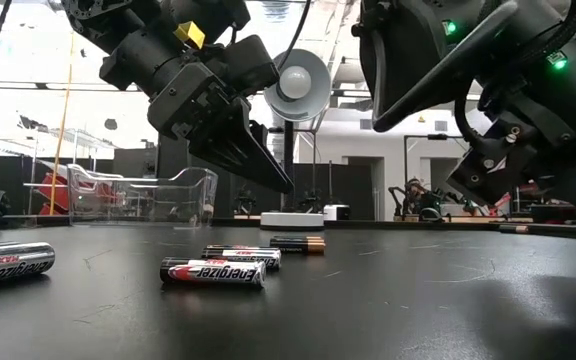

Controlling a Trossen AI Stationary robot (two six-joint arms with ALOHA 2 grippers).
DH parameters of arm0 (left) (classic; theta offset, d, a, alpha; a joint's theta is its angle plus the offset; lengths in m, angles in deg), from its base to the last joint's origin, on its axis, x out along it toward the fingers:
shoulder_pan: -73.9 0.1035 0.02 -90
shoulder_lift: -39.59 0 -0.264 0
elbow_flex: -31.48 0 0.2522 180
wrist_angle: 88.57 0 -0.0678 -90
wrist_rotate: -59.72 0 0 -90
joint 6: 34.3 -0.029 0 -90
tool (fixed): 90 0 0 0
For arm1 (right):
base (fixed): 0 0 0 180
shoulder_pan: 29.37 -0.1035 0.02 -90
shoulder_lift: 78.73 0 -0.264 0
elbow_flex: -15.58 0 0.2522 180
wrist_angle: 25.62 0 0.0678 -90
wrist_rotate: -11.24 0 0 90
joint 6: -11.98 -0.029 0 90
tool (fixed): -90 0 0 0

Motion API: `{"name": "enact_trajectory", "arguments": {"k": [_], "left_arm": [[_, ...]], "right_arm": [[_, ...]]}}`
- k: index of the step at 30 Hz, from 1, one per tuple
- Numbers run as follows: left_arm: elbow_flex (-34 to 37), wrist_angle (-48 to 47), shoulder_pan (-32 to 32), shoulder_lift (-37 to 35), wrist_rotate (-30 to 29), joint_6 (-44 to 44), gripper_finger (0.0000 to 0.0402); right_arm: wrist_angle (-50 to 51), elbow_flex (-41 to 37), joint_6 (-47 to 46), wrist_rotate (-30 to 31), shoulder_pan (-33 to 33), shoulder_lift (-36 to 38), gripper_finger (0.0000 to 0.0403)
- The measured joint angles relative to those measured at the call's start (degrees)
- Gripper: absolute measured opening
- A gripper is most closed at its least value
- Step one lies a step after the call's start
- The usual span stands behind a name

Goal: Sort batteries
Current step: Put the black battery into the top transparent bin

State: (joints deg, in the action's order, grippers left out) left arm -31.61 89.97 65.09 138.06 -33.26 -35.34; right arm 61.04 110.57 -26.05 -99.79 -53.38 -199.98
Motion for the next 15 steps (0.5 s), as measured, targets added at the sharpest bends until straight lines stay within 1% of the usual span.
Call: {"name": "enact_trajectory", "arguments": {"k": [15], "left_arm": [[0.0, 0.0, 0.0, 0.0, 0.0, 0.0, 0.0198]], "right_arm": [[-0.31, 0.0, 0.61, -0.72, 0.0, 0.0, 0.0352]]}}
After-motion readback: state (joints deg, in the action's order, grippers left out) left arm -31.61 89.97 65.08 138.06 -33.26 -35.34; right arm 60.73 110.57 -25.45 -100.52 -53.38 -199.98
